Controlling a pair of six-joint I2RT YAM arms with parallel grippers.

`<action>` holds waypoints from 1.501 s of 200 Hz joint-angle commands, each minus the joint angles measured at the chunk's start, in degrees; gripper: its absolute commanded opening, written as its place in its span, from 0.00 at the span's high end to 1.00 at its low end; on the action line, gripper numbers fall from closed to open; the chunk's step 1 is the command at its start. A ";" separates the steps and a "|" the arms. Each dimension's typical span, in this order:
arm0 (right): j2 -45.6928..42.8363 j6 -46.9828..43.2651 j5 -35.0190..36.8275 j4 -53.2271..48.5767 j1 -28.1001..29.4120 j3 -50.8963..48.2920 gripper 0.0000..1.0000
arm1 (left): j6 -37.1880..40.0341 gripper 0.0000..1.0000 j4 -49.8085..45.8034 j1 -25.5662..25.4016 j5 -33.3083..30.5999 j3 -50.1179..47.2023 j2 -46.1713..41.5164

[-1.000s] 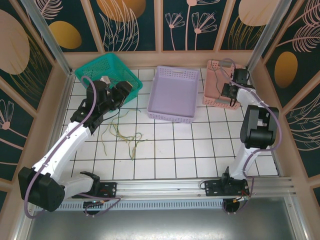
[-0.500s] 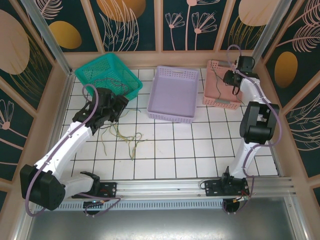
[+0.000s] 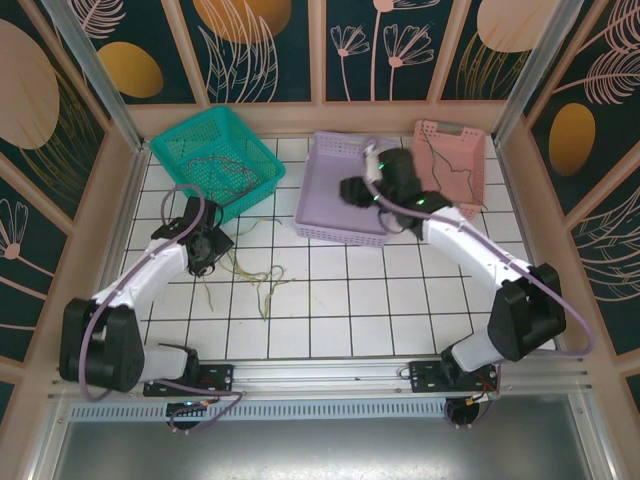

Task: Untangle the cables

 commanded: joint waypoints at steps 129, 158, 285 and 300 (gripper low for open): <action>14.35 10.25 -14.01 3.07 12.88 4.20 0.58 | 24.80 0.32 19.14 0.14 0.06 -5.97 7.67; 15.01 10.30 -14.11 2.65 12.86 4.73 0.59 | 25.21 0.34 20.41 0.04 1.96 -7.32 8.96; 20.31 21.45 -16.14 2.49 12.86 12.40 0.65 | 26.65 1.00 23.92 -0.62 18.07 -13.68 -13.30; 23.15 26.01 -17.95 1.64 12.83 15.97 0.65 | 25.95 1.00 23.56 -0.73 20.99 -13.43 -14.16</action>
